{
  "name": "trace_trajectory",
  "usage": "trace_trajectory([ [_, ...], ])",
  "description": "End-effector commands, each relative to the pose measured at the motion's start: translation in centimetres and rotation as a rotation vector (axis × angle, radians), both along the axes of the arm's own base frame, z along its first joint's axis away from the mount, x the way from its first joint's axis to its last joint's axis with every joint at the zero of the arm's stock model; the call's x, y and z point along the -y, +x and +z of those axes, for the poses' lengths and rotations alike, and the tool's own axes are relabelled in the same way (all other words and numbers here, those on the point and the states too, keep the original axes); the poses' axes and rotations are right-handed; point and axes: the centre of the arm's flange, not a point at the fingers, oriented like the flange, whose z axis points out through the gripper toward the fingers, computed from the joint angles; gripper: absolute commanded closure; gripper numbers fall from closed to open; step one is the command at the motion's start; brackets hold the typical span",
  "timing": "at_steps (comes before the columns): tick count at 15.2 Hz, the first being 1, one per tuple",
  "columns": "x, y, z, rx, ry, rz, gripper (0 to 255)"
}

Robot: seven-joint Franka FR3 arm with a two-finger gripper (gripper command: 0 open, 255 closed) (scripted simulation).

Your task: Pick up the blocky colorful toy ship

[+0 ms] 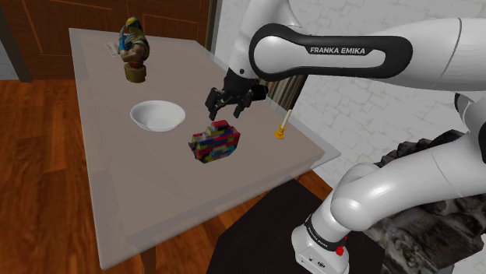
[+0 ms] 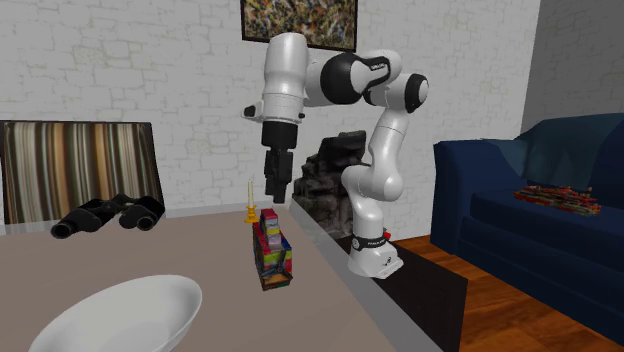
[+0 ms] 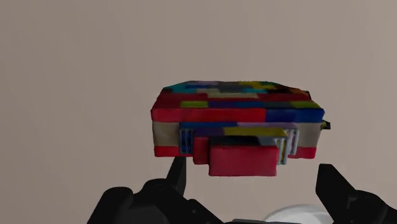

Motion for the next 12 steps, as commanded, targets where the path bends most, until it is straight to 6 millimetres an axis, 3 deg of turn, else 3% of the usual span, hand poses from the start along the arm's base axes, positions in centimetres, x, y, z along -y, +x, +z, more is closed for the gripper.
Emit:
trace_trajectory([
  [1,-0.1,-0.1,-1.1,0.001,0.000,-0.001,0],
  [5,-0.1,-0.1,-2.5,0.001,0.000,-0.001,0],
  [6,-0.1,0.0,-2.5,0.001,0.000,-0.001,255],
  [12,0.0,0.0,-2.5,0.001,0.000,-0.001,255],
])
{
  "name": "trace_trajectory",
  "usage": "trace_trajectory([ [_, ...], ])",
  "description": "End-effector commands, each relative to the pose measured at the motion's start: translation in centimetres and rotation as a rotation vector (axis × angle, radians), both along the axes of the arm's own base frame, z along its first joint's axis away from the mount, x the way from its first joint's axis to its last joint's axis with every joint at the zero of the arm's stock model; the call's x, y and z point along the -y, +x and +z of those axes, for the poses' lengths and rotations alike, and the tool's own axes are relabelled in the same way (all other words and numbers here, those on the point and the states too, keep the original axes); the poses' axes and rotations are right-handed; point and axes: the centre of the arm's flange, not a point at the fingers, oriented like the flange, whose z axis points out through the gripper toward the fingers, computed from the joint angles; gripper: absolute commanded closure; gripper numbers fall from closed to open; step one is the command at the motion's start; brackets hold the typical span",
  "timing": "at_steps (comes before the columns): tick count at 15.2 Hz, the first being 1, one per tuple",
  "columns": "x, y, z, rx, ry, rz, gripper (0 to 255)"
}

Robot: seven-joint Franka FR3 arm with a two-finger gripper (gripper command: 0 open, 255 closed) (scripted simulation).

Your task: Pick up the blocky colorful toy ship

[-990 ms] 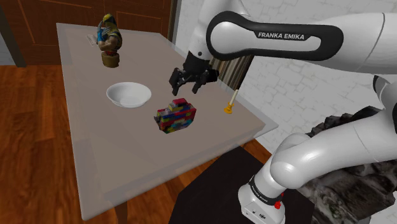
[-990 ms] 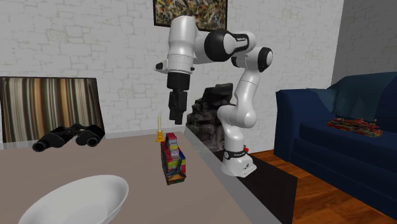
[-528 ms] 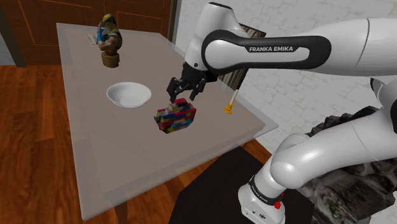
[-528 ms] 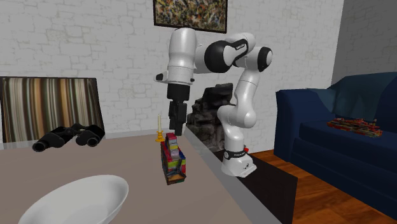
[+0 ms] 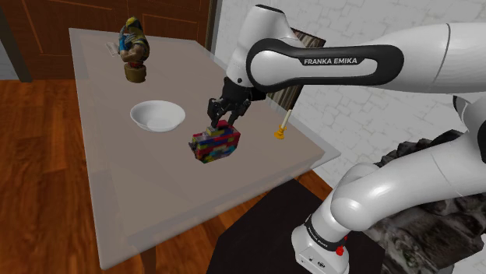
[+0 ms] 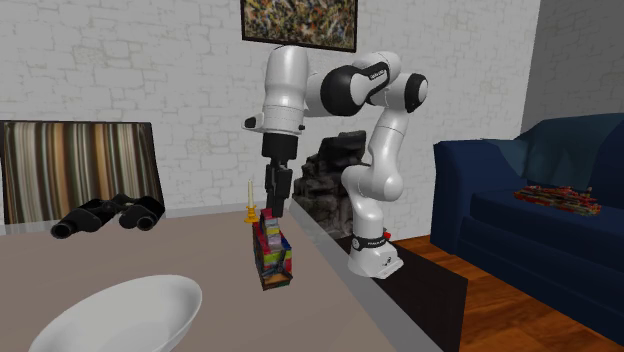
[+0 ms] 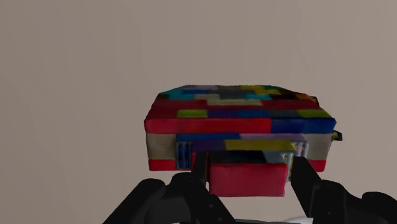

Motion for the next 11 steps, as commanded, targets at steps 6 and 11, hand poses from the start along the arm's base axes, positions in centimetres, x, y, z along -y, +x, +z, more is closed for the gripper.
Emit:
trace_trajectory([
  [6,-0.1,-0.1,1.5,-0.003,-0.001,0.000,255],
  [11,-0.1,-0.1,4.1,-0.003,-0.001,0.000,255],
])
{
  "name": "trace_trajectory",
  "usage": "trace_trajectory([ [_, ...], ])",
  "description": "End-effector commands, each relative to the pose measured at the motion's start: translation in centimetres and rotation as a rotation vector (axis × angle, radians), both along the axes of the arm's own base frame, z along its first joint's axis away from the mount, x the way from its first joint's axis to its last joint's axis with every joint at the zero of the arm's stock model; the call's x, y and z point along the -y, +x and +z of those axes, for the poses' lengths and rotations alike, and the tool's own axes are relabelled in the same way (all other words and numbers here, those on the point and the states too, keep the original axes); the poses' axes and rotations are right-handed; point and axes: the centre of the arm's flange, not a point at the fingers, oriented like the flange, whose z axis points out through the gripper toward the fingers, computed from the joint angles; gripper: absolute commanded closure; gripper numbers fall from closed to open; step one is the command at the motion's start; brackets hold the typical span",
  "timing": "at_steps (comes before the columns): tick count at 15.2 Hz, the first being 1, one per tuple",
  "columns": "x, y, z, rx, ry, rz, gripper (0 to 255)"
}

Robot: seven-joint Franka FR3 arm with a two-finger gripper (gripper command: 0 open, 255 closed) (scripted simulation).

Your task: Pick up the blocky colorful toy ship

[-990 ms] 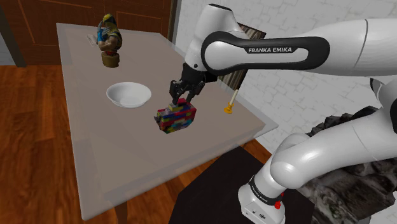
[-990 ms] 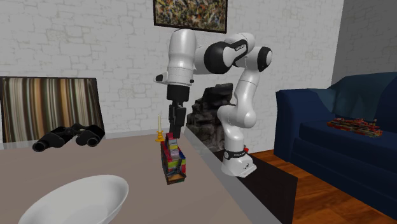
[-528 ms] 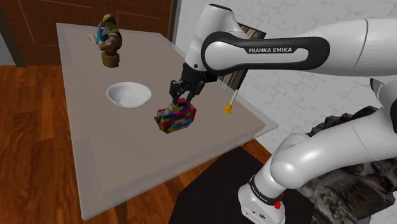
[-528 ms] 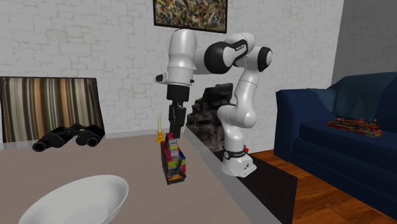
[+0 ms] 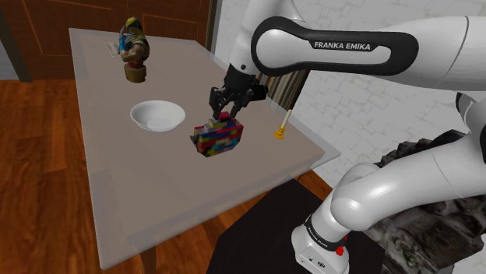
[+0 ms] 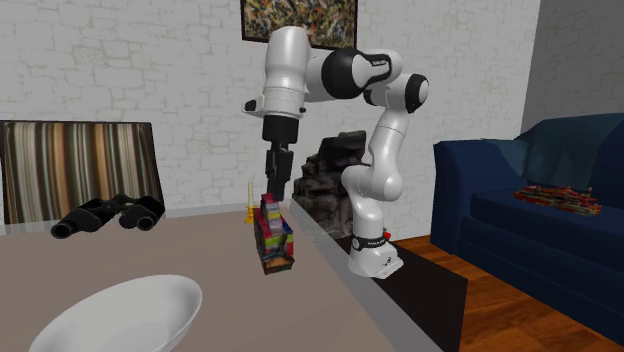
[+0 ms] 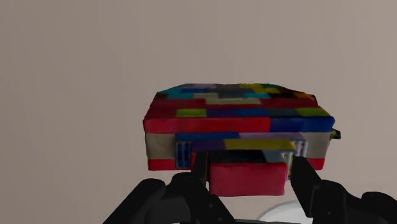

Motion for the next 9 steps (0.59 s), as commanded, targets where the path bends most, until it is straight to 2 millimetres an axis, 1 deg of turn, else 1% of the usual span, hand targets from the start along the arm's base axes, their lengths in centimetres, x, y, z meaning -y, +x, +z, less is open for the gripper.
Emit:
trace_trajectory([
  [1,0.0,0.1,1.1,0.001,0.000,0.000,255],
  [7,0.0,0.1,4.3,0.001,0.000,0.000,255],
  [9,0.0,0.1,4.4,0.001,0.000,0.000,255],
])
